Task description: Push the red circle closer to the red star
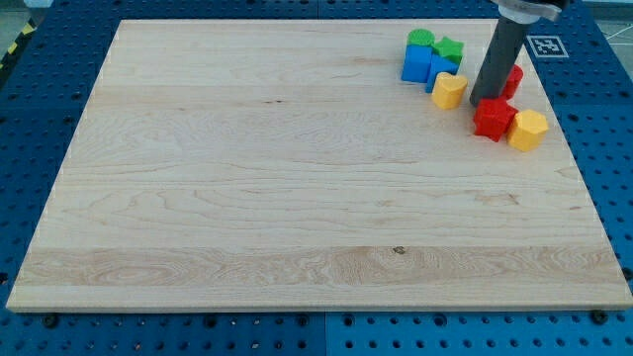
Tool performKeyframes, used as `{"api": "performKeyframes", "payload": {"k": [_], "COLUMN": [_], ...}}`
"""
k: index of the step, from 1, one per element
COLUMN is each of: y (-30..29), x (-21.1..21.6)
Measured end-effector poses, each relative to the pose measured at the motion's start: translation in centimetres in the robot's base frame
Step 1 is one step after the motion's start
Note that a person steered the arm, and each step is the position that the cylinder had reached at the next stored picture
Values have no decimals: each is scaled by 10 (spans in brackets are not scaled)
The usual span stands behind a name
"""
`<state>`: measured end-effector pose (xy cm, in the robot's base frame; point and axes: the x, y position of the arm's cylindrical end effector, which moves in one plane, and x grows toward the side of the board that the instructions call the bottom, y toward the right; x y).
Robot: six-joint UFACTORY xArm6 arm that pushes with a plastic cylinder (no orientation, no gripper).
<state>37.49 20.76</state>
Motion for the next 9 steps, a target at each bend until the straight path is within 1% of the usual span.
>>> {"api": "performKeyframes", "payload": {"k": [1,2,3,4,6,7,8,9], "y": [0,-3,2,45,45,43,43,43], "x": [-15,-67,-102,-104,-102,-79,-45,-27]}}
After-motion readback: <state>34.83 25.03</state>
